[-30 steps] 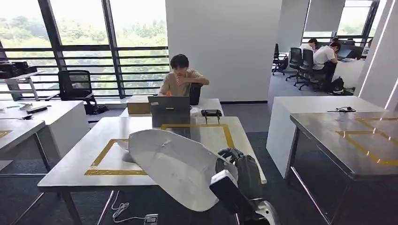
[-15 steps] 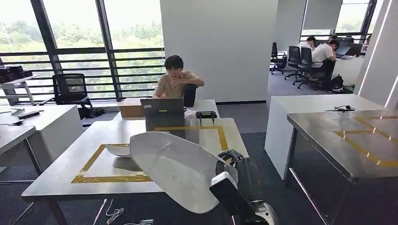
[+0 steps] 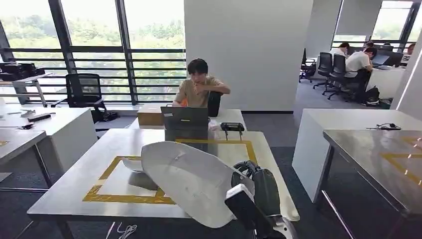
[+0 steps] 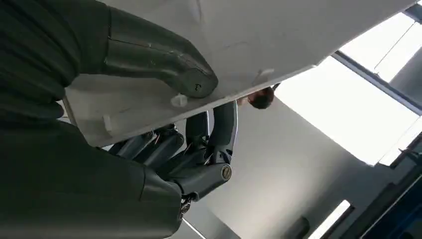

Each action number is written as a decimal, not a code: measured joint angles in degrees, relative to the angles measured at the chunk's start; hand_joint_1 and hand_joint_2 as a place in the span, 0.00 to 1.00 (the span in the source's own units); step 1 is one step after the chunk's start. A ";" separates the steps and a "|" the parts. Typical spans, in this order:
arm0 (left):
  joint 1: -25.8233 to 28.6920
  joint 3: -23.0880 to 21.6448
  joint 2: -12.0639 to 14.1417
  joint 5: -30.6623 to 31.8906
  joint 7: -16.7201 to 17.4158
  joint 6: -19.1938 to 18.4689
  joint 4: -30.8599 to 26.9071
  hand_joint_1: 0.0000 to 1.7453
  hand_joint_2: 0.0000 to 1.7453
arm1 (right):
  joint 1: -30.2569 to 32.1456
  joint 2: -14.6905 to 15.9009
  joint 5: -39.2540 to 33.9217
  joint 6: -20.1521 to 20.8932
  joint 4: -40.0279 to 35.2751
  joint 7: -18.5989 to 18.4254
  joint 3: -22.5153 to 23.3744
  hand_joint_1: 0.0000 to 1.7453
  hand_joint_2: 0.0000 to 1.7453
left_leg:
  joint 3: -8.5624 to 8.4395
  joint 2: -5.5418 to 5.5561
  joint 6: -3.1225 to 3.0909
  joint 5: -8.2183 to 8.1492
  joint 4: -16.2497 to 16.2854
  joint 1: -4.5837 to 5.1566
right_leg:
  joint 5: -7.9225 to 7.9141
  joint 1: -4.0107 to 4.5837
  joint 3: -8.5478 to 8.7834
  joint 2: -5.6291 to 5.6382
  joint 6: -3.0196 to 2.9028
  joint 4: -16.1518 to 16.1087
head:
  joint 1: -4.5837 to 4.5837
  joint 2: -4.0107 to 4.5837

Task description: Take the parts from the cabinet and place them on the table.

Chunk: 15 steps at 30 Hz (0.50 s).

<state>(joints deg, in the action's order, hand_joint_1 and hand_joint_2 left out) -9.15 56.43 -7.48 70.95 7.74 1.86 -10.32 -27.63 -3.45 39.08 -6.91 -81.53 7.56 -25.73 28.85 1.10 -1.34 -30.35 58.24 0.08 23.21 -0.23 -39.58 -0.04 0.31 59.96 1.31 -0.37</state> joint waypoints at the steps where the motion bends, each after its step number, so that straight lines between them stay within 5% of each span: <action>1: -0.13 0.00 0.00 0.00 0.09 0.02 0.02 0.00 1.00 | 0.00 0.24 0.00 -0.04 0.07 0.04 0.11 1.00 1.00 | -0.55 0.31 0.41 -0.99 0.42 0.26 | -1.11 0.45 -0.05 0.08 -0.09 -0.94 | 0.00 0.00; 3: -0.14 0.00 -0.02 0.04 0.20 0.02 -0.02 0.00 1.00 | 0.10 0.28 0.02 0.02 0.09 0.09 0.17 1.00 1.00 | -2.15 0.14 1.03 -1.89 0.27 0.09 | -0.04 0.51 0.99 0.33 -0.61 -1.00 | 0.04 0.00; 5: -0.22 -0.04 0.00 0.46 0.15 0.07 -0.07 0.00 1.00 | -0.51 0.13 -0.04 -0.07 0.04 0.09 0.20 1.00 1.00 | -1.15 0.09 1.75 -1.29 2.27 0.15 | 0.44 0.09 2.41 0.45 -1.58 -1.14 | 0.20 -0.02; 7: -0.41 -0.13 -0.35 0.99 0.11 0.09 0.02 0.00 1.00 | -0.49 0.13 0.02 -0.42 -0.02 -0.02 0.22 1.00 1.00 | 2.89 -0.41 2.40 0.35 9.56 0.01 | 1.70 -0.04 4.07 0.33 -2.26 -1.38 | 0.28 -0.02; 8: -0.42 -0.22 -0.39 1.09 0.04 0.09 0.04 0.00 1.00 | -0.34 0.13 0.04 -0.50 -0.02 -0.11 0.22 1.00 1.00 | 6.02 -0.48 2.72 -0.76 13.62 -0.20 | 2.51 -0.10 4.78 0.31 -2.30 -1.39 | 0.24 -0.04; 10: -0.20 -0.72 -0.37 1.90 0.15 0.00 0.07 0.00 1.00 | 0.40 0.15 0.48 -0.81 -0.04 -0.24 0.28 1.00 1.00 | 10.69 -0.60 2.90 -5.90 18.06 -0.45 | 4.04 -0.22 6.47 0.33 -2.26 -1.39 | 0.22 -0.02; 11: -0.07 -0.98 -0.35 2.36 0.37 -0.07 0.07 0.00 1.00 | 0.90 0.20 0.70 -0.96 -0.13 -0.53 0.57 1.00 1.00 | 12.05 -0.67 3.05 -7.52 17.83 -0.56 | 4.96 -0.38 7.64 0.41 -2.13 -1.39 | 0.26 -0.02; 12: -0.08 -1.24 -0.28 2.79 0.50 -0.20 0.07 0.00 1.00 | 1.40 0.24 1.02 -1.03 -0.24 -0.76 0.83 1.00 1.00 | 12.48 -0.75 3.18 -7.21 15.88 -0.69 | 5.91 -0.55 8.84 0.43 -1.97 -1.39 | 0.24 -0.02; 14: -0.12 -1.79 -0.17 3.08 0.52 -0.20 0.07 0.00 1.00 | 1.88 0.26 1.18 -1.07 -0.39 -1.01 1.24 1.00 1.00 | 11.68 -0.97 3.67 -1.82 8.45 -0.98 | 7.89 -1.06 11.35 0.43 -1.39 -1.37 | 0.26 -0.02; 15: 0.07 -1.99 -0.20 3.10 0.57 -0.24 0.11 0.00 1.00 | 2.01 0.28 1.22 -1.09 -0.39 -1.01 1.31 1.00 1.00 | 11.42 -1.33 3.81 4.48 4.33 -1.21 | 8.82 -1.03 11.51 0.41 -0.89 -1.49 | 0.28 -0.02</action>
<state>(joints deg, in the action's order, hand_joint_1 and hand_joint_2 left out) -9.08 54.44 -7.67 74.05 8.31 1.62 -10.21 -25.62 -3.17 40.30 -8.00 -81.92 6.56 -24.41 40.27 -0.23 2.47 -25.86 62.57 -1.13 32.03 -1.26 -28.07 0.37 -0.58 58.47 1.60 -0.39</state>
